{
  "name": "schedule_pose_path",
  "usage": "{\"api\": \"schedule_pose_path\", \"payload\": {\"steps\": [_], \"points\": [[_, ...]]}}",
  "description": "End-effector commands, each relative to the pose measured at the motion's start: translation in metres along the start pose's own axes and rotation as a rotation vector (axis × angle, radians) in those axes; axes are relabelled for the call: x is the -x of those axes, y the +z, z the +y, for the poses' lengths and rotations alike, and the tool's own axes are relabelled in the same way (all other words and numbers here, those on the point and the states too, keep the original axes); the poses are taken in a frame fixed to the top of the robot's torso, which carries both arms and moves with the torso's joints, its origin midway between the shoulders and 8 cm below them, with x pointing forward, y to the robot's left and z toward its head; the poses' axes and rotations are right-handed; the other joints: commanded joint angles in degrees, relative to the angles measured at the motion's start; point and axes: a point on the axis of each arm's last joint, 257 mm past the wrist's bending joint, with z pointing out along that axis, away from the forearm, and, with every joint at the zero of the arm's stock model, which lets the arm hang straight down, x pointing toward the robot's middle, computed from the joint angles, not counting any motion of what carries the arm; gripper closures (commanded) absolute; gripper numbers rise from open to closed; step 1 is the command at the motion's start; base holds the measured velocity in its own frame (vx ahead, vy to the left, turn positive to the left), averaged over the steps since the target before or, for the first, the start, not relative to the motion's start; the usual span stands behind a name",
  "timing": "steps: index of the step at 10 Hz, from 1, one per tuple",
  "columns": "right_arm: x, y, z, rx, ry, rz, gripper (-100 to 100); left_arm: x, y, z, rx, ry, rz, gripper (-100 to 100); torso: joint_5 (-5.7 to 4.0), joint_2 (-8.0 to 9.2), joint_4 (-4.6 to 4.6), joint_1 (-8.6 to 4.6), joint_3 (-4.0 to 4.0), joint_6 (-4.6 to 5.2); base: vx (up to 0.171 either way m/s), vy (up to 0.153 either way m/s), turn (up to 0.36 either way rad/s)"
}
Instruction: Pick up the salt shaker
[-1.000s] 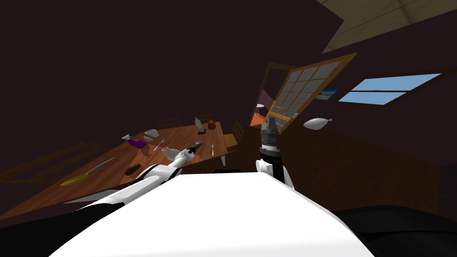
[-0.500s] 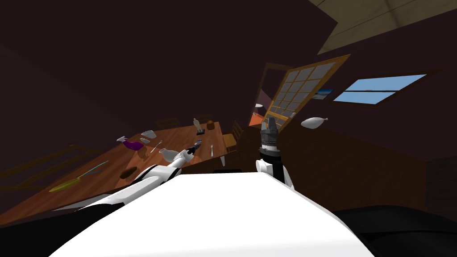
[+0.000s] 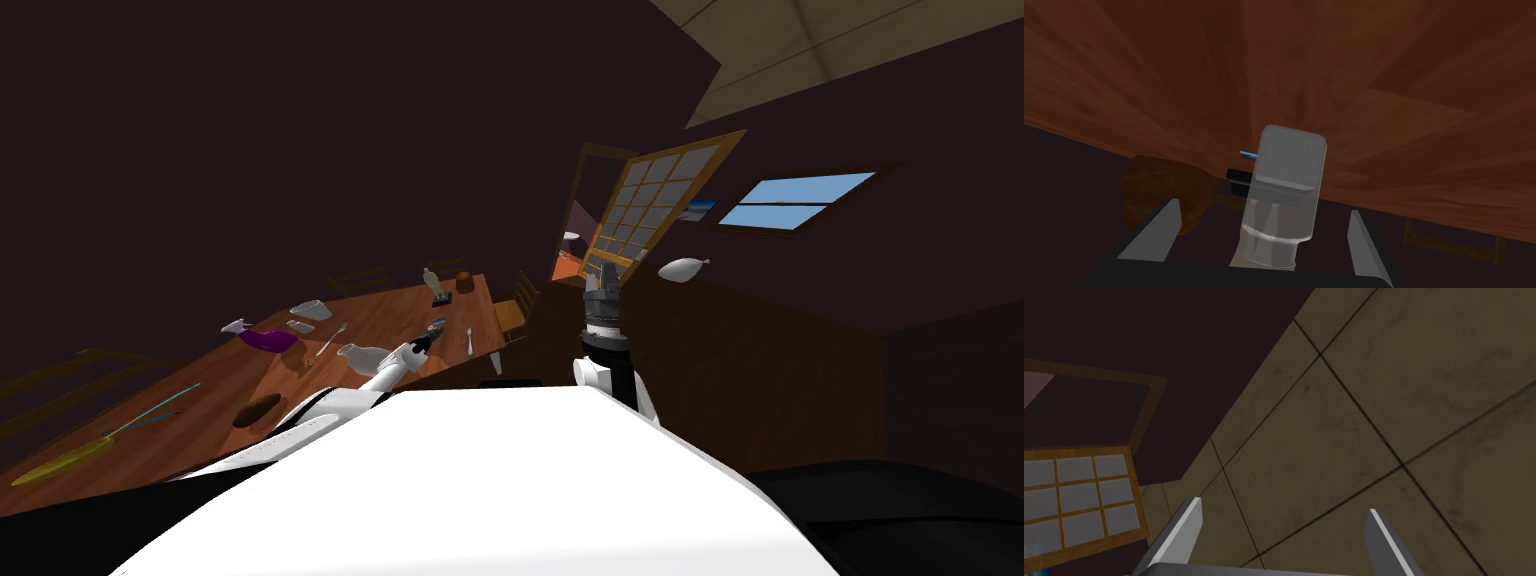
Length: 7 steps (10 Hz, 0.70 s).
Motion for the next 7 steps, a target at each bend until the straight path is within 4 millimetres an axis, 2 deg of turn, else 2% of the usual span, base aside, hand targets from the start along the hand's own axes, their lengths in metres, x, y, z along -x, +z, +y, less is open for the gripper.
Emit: {"api": "schedule_pose_path", "payload": {"steps": [1, 2, 3, 5, 6, 7], "points": [[0.000, 0.000, 0.000, 0.000, 0.000, 0.000, 0, -0.005, -0.006, 0.018, 0.019, -0.015, -0.002, -100, 0.00, 0.00, 0.00, 0.00, 0.00, 0.00, 0.012, -0.003, -0.164], [0.000, 0.000, 0.000, 0.000, 0.000, 0.000, 0, -0.009, -0.013, 0.034, 0.039, -0.030, -0.007, -100, 0.00, 0.00, 0.00, -0.01, 0.00, 0.03, 0.022, -0.001, -0.270], [0.000, 0.000, 0.000, 0.000, 0.000, 0.000, 0, -0.010, -0.013, 0.035, 0.040, -0.030, -0.005, -100, -0.01, -0.01, 0.00, -0.01, 0.00, 0.03, 0.024, 0.005, -0.094], [0.000, 0.000, 0.000, 0.000, 0.000, 0.000, 0, -0.008, -0.025, 0.063, 0.074, -0.059, -0.024, -100, 0.00, -0.05, -0.01, 0.00, -0.03, 0.03, 0.029, -0.001, -0.210], [0.000, 0.000, 0.000, 0.000, 0.000, 0.000, 0, -0.016, -0.029, 0.070, 0.082, -0.057, -0.014, -100, -0.01, -0.06, 0.00, -0.01, -0.03, 0.03, 0.024, 0.006, -0.087], [0.000, 0.000, 0.000, 0.000, 0.000, 0.000, 0, -0.017, -0.037, 0.086, 0.103, -0.069, -0.021, -100, 0.00, -0.04, -0.01, 0.01, -0.03, -0.01, 0.021, 0.005, -0.167]]}}
